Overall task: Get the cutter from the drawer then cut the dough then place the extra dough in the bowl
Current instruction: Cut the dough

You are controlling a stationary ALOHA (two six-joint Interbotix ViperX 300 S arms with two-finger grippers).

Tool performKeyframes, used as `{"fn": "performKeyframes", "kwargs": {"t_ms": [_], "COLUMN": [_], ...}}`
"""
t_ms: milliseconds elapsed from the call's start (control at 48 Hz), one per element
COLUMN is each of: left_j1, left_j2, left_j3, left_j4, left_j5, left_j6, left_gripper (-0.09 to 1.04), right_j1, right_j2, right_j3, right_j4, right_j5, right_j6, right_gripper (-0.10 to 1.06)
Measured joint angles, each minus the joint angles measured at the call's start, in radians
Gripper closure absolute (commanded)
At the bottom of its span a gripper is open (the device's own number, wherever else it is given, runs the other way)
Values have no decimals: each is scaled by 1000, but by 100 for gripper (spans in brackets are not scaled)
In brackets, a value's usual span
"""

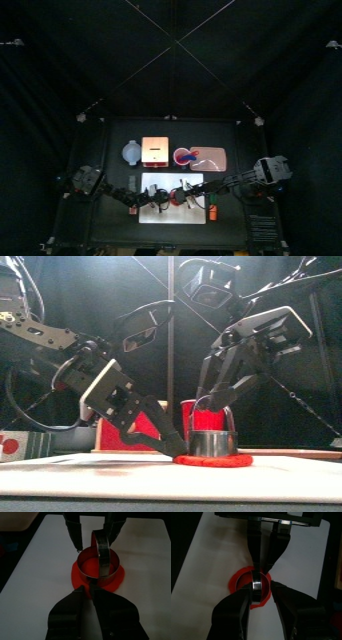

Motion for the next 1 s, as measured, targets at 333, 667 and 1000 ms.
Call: {"fn": "performKeyframes", "kwargs": {"t_ms": [333, 667, 1000], "left_j1": [0, 0, 2], "left_j2": [0, 2, 2], "left_j3": [0, -2, -5], "left_j4": [-3, -6, -5], "left_j5": [2, 3, 14], "left_j6": [0, 0, 0], "left_gripper": [33, 33, 33], "right_j1": [3, 2, -32], "right_j2": [6, 2, -210], "right_j3": [2, 0, 51], "right_j4": [0, -6, -66], "right_j5": [0, 0, 46], "right_j6": [8, -3, 9], "right_gripper": [44, 59, 60]}}
